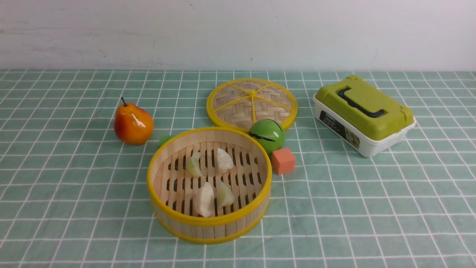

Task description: Put the dumplings into the steamer on the table with the blue tablecloth.

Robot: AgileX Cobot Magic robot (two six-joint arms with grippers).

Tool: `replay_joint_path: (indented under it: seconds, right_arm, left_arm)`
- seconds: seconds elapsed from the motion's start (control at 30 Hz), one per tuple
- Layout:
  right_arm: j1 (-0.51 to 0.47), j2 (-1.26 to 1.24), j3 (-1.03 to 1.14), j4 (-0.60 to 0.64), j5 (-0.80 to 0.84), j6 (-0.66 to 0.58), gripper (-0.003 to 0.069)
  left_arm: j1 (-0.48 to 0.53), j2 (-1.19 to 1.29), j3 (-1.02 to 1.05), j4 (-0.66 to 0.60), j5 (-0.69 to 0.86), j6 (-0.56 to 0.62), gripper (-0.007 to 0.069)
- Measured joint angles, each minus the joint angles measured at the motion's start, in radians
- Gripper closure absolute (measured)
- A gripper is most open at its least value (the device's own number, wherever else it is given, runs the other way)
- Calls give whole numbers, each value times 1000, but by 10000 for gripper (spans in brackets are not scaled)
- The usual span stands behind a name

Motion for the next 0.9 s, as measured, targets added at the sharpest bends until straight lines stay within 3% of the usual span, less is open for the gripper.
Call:
replay_joint_path:
  seconds: [0.9]
  right_arm:
    - [0, 0, 0, 0, 0, 0, 566]
  left_arm:
    - [-20, 0, 1, -1, -1, 3, 638]
